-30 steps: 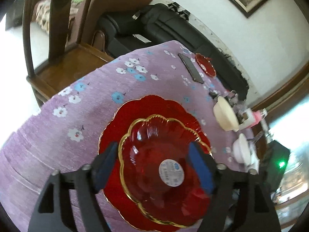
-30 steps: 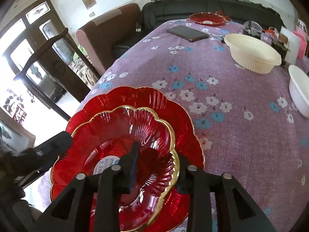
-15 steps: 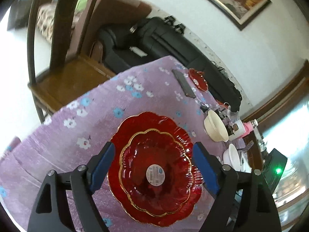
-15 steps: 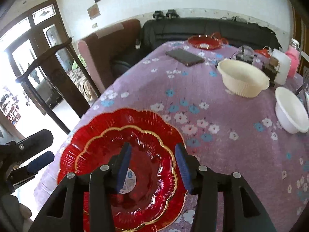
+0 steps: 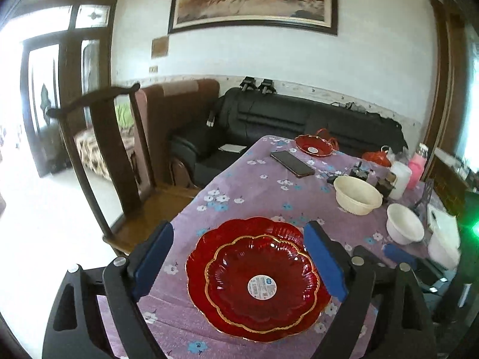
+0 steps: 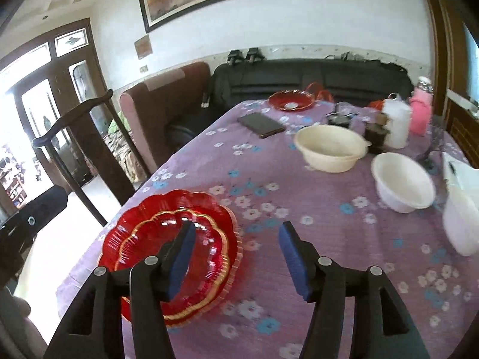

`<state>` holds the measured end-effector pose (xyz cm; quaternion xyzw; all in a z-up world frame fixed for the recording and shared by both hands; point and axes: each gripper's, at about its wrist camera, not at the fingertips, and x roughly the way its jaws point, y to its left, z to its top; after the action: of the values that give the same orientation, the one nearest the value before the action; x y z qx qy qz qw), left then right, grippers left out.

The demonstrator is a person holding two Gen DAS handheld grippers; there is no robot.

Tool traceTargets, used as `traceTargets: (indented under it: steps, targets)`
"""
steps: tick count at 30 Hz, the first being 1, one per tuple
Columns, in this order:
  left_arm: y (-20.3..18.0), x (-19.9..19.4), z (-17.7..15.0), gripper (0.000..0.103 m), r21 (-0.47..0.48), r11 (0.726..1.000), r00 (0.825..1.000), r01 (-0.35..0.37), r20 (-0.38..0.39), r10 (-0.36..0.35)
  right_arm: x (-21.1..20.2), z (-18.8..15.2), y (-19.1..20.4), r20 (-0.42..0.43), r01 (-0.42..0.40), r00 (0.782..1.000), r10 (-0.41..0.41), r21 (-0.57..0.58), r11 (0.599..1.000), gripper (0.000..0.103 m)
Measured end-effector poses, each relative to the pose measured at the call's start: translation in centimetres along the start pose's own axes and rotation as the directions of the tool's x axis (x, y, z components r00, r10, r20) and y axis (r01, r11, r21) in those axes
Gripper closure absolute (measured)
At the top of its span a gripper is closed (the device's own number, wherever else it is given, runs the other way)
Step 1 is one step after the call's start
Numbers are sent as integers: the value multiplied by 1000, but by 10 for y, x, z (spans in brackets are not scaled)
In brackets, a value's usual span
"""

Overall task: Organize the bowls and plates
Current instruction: 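Open both grippers and lift them off the stacked plates, then swing both grippers over the table toward the cream plastic bowl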

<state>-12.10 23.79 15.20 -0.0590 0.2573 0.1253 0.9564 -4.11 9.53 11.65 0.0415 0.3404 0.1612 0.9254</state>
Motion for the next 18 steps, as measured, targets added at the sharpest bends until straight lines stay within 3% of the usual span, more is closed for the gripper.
traceTargets:
  steps: [8,18]
  targets:
    - [-44,-27,0,15,130,990,998,-49,57,42,-41,-2,-48,56,59,997,-61,33,998,36]
    - [-103,-41,9,12,282,955,992,-86,110,57,-82,14,-110,125,128,982,-138,84,988,33]
